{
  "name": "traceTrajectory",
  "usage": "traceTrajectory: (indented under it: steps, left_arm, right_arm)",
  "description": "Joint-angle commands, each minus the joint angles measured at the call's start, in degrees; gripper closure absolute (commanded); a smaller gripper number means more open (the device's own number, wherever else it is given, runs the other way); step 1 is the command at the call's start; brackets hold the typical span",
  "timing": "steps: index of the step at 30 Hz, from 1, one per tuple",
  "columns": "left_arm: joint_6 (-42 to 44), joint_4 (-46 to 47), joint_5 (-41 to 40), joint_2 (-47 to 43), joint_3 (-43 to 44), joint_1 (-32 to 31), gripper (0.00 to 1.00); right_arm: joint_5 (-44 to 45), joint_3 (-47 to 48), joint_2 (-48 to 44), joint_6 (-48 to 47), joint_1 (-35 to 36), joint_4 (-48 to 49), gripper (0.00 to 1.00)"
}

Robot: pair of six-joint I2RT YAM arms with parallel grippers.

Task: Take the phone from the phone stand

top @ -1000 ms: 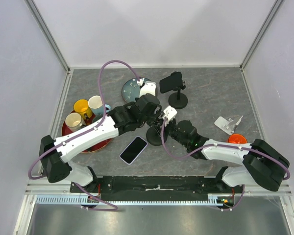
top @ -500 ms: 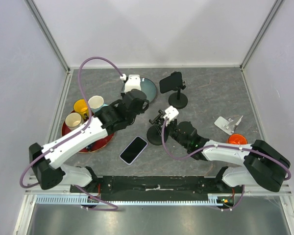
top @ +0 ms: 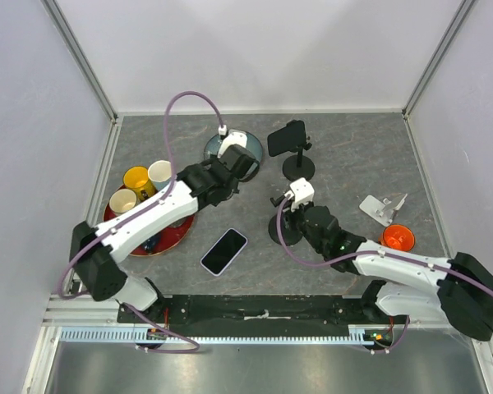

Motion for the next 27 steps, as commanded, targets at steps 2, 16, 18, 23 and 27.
traceTrajectory:
  steps: [2,16,18,23,27]
  left_arm:
    - [2.0,-5.9,0.2,7.5,5.9,0.2,0.98]
    - [2.6,-6.9,-9.6,25.0,9.1,0.2,0.98]
    - [2.4,-7.0,-11.3,27.1,9.5,0.2,0.98]
    - [0.6,-7.7,-14.4,30.7,9.3,0.2,0.98]
    - [-1.9,-9.9,-13.5,33.3,8.7,-0.2,0.98]
  right_arm:
    - [6.1,-3.5,-6.8,-0.9,-0.1,-3.8,1.0]
    - [9.3,-8.4,-14.3,0.2,-0.1,-2.3,1.0]
    - [9.3,-8.8,-14.8,0.1,-0.2,-2.2,1.0]
    - [9.2,-9.6,-14.9,0.2,-0.1,-1.8,1.0]
    - [9.2,-10.2,-16.3,0.4,-0.2,-1.2,1.0]
